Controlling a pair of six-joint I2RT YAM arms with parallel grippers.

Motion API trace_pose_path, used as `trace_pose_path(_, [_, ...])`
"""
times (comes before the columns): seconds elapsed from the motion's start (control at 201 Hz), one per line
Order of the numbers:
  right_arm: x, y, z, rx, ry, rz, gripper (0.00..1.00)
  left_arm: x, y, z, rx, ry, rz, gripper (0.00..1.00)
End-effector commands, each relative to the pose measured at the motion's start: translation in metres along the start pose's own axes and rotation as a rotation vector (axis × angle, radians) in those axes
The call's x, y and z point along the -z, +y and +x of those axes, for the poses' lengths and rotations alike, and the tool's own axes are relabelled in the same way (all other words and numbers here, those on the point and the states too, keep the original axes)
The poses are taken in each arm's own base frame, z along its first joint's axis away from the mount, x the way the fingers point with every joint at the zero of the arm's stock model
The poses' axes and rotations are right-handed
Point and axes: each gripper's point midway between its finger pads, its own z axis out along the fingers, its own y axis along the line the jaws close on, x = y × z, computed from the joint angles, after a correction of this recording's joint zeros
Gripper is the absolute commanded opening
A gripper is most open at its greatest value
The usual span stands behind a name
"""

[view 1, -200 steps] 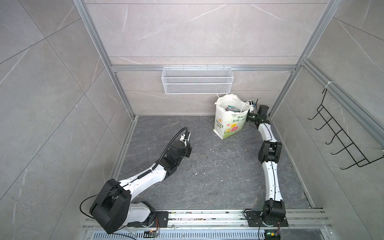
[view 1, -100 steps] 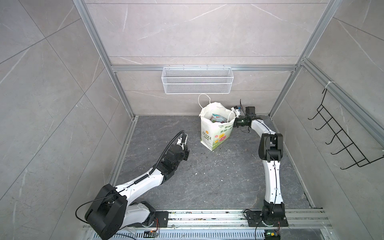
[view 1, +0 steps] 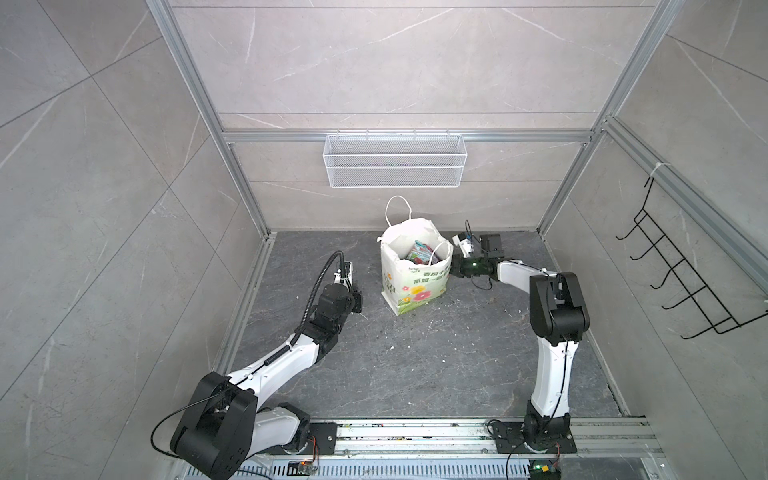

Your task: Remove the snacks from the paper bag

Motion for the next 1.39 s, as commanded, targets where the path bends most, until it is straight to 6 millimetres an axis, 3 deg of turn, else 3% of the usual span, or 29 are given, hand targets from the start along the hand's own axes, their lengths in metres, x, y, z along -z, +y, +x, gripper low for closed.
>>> trace_pose_path(0.0, [-0.001,0.024,0.003,0.016,-0.047,-0.007,0.24,0.005,0.000,-0.019,0.040,-0.053,0.027,0.28])
trace_pose_path(0.144, [-0.003,0.042,0.030,0.026,-0.066,0.042,0.24,0.006,0.003,-0.021,0.051,-0.051,0.034,0.28])
trace_pose_path(0.299, [-0.004,0.053,0.044,-0.037,-0.103,0.016,0.26,0.005,0.005,-0.025,0.036,-0.058,0.031,0.30])
trace_pose_path(0.468, [0.014,0.062,0.044,-0.046,-0.149,0.042,0.26,0.009,0.010,-0.035,0.019,-0.065,0.017,0.31])
trace_pose_path(0.637, [0.031,0.091,0.034,-0.007,-0.169,0.000,0.28,0.014,0.017,-0.057,0.032,-0.097,0.034,0.33])
trace_pose_path(0.756, [0.041,0.079,0.030,-0.023,-0.209,0.098,0.29,0.016,0.020,-0.073,0.052,-0.125,0.052,0.36])
trace_pose_path(0.886, [0.049,0.050,0.026,-0.064,-0.227,0.252,0.28,0.018,0.016,-0.078,0.051,-0.140,0.079,0.37])
trace_pose_path(1.115, [0.023,0.018,0.041,-0.150,-0.191,0.274,0.27,0.016,0.012,-0.092,0.077,-0.096,0.163,0.42])
trace_pose_path(1.264, [0.014,0.011,0.055,-0.161,-0.162,0.281,0.27,0.016,0.006,-0.099,0.076,-0.104,0.213,0.45])
trace_pose_path(1.388, [0.013,0.017,0.067,-0.146,-0.141,0.267,0.27,0.009,0.001,-0.103,0.064,-0.086,0.239,0.48])
